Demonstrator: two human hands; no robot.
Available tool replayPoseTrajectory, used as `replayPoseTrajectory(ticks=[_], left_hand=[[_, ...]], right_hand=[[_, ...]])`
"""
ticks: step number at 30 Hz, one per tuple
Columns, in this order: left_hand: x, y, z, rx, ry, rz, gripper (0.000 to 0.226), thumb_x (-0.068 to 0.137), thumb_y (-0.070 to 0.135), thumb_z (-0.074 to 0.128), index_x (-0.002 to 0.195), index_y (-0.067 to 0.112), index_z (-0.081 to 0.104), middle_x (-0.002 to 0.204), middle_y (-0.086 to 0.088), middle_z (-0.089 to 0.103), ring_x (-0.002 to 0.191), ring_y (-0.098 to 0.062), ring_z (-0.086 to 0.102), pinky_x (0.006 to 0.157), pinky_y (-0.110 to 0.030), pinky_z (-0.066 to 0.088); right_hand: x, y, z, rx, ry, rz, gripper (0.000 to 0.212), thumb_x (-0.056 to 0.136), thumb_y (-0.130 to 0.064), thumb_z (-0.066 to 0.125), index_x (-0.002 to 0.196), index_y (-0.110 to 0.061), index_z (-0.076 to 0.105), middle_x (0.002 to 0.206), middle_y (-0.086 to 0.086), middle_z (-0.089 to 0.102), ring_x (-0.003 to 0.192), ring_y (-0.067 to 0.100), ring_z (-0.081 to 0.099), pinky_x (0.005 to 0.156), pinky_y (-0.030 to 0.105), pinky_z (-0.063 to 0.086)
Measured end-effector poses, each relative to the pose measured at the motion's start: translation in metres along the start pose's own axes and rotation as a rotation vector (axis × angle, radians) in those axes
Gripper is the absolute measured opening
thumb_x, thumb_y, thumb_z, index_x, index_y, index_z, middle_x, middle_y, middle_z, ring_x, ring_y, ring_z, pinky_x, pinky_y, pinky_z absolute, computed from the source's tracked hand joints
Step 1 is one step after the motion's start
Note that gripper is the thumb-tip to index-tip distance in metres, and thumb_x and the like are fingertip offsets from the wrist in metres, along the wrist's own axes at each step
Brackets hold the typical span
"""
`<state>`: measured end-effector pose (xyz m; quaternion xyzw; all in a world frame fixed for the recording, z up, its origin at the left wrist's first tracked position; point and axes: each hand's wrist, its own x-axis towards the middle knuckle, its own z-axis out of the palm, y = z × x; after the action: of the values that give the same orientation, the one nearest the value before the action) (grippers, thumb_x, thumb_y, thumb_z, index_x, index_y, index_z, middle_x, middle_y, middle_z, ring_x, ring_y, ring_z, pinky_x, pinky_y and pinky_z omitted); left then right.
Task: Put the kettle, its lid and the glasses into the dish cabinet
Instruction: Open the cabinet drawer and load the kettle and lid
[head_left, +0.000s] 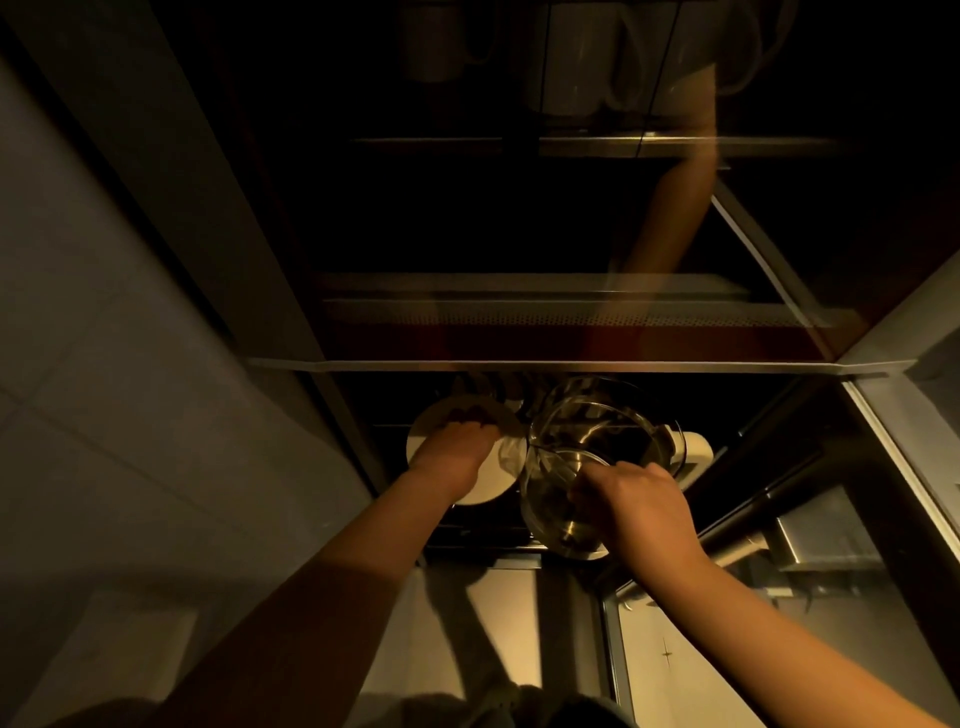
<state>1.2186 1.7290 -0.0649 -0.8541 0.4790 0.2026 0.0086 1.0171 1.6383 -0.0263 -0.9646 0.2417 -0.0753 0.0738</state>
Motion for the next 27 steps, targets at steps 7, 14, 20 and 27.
replayPoseTrajectory(ticks=[7,14,20,27], left_hand=[[0.011,-0.003,0.002,-0.169,-0.015,-0.056,0.049,0.098,0.024,0.043,0.145,0.014,0.032,0.147,-0.012,0.037,0.13,-0.028,0.039,0.103,-0.032,0.032],[0.017,0.0,0.005,-0.317,0.013,-0.163,0.051,0.098,0.034,0.043,0.145,0.018,0.03,0.144,-0.009,0.039,0.125,-0.028,0.042,0.094,-0.029,0.035],[0.016,0.005,0.004,-0.309,0.045,-0.172,0.037,0.098,0.031,0.044,0.131,0.012,0.048,0.131,-0.012,0.051,0.116,-0.029,0.05,0.088,-0.03,0.038],[0.007,-0.002,0.008,-0.088,0.085,0.032,0.047,0.089,0.062,0.039,0.106,0.024,0.061,0.103,0.0,0.063,0.089,-0.019,0.059,0.059,-0.023,0.032]], right_hand=[[0.002,-0.003,-0.002,-0.021,0.011,-0.01,0.016,0.075,-0.024,0.073,0.089,-0.028,0.066,0.075,-0.005,0.065,0.072,0.016,0.06,0.063,0.024,0.031],[0.0,-0.002,-0.002,-0.025,0.082,-0.001,0.022,0.067,-0.023,0.081,0.085,-0.027,0.068,0.067,-0.005,0.065,0.062,0.014,0.058,0.061,0.022,0.031],[0.001,-0.001,-0.001,-0.014,0.133,-0.011,0.026,0.061,-0.021,0.085,0.079,-0.026,0.068,0.061,-0.005,0.062,0.055,0.013,0.057,0.057,0.021,0.03],[0.003,0.0,0.001,0.005,0.175,-0.012,0.028,0.059,-0.022,0.086,0.074,-0.029,0.063,0.057,-0.007,0.059,0.052,0.011,0.054,0.055,0.021,0.031]])
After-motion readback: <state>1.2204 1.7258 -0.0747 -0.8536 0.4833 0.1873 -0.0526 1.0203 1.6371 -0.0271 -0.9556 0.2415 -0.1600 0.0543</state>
